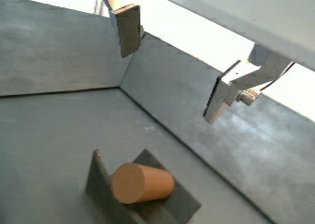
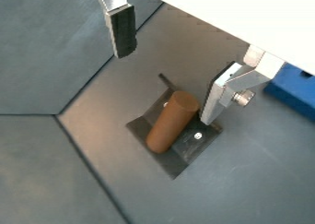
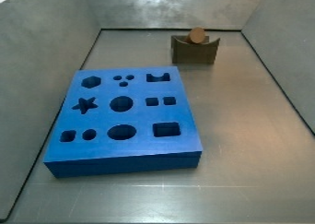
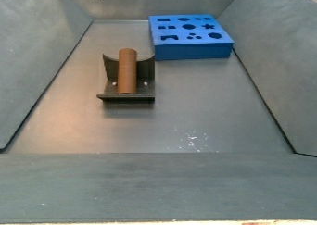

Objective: Pick up the round object. Move up. Place the round object on the fixture. Regrasp the round object. Move to above the board. Insert the round object.
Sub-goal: Regrasp the round object.

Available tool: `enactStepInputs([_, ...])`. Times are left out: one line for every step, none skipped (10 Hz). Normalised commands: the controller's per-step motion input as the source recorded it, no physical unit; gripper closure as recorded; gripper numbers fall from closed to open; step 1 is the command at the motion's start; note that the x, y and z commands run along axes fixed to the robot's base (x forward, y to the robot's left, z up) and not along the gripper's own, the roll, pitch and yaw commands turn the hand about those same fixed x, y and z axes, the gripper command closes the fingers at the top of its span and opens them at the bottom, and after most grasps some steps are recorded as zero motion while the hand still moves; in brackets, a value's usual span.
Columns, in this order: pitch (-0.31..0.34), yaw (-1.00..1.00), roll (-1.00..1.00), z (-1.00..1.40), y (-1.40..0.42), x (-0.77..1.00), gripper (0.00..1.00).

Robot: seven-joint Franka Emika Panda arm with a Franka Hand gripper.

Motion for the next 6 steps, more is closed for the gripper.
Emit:
enactStepInputs([-0.016, 0.01, 1.00, -0.01, -0.03, 0.03, 0.00])
enactStepInputs([-0.004, 0.01, 1.00, -0.01, -0.03, 0.04, 0.00])
enactStepInputs([0.014, 0.02, 1.00, -0.01, -0.03, 0.04, 0.00])
enactStepInputs([0.029, 0.02, 1.00, -0.01, -0.03, 0.04, 0.00])
enactStepInputs([0.059, 0.03, 1.00, -0.01, -0.03, 0.05, 0.00])
enactStepInputs([0.088, 0.04, 1.00, -0.01, -0.03, 0.06, 0.00])
